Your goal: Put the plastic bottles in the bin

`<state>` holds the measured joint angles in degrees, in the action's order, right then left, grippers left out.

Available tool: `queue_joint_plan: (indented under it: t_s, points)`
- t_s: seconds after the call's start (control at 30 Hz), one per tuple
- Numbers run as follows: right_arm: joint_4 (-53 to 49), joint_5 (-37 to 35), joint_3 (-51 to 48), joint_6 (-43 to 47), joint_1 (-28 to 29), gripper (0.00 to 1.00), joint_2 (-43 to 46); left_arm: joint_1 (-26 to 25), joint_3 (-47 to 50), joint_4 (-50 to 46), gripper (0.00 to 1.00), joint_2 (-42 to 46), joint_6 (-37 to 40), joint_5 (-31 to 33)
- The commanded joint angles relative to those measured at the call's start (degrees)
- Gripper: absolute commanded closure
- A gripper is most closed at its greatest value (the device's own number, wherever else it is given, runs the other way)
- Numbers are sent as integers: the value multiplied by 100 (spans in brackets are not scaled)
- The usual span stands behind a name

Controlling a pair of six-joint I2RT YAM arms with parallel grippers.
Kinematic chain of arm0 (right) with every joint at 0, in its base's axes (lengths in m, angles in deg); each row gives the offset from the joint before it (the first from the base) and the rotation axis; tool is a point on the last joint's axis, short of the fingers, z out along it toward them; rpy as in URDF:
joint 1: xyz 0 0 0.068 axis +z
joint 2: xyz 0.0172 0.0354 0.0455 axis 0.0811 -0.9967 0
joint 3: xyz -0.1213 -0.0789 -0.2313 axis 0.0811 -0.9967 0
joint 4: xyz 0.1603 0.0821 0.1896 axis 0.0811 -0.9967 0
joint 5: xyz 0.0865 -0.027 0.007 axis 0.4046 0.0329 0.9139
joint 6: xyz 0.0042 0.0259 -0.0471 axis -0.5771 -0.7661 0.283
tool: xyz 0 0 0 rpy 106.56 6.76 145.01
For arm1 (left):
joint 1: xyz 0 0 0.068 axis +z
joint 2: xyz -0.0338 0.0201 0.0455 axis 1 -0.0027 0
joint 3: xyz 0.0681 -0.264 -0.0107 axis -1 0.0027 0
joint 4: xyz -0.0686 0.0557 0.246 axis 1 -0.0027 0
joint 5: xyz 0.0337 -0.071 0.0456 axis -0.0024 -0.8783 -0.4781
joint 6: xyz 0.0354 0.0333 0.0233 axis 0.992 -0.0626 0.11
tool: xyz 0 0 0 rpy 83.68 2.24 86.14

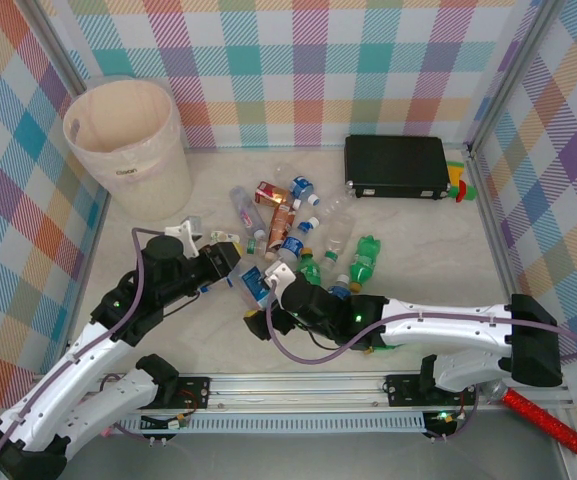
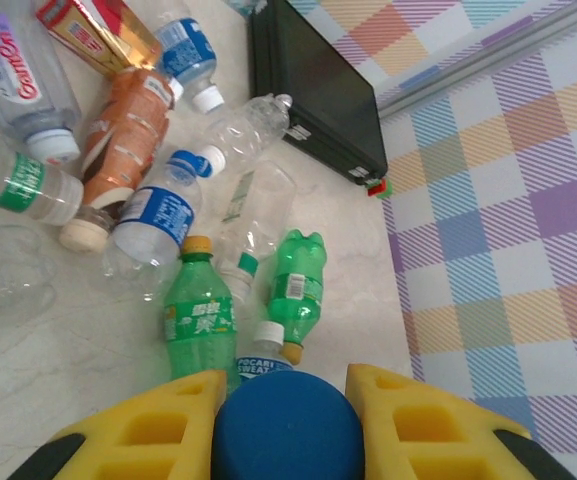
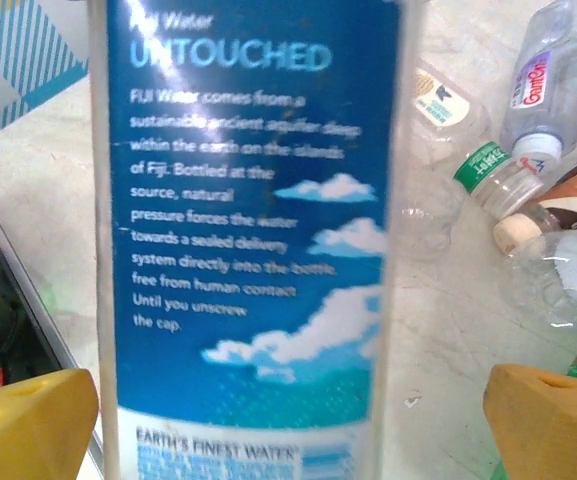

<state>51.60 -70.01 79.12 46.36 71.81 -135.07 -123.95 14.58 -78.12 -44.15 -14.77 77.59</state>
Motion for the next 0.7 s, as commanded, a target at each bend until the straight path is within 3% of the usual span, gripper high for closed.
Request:
queue_joint_plan:
  t_s: [0.0,0.2,0.37,0.53,0.67]
  points:
    - [225,-301,-36,6,22,1,325,-43,-471,-430,98,66,365,526]
    - [436,-475,-430,-5,24,1,780,-39,-1482,-1318,98,-306,1068,2091]
    - [668,-602,-674,251,15,1,1157,-43,-2426,-1472,98,-855,2027,3590]
    - [839,-620,-854,466,13,1,1515,62,-3604,-1497,99,-1684,2908,4574]
    - [884,-601,-1006,632,17,1,1842,432,-4494,-1293,99,-2316,3362,4908]
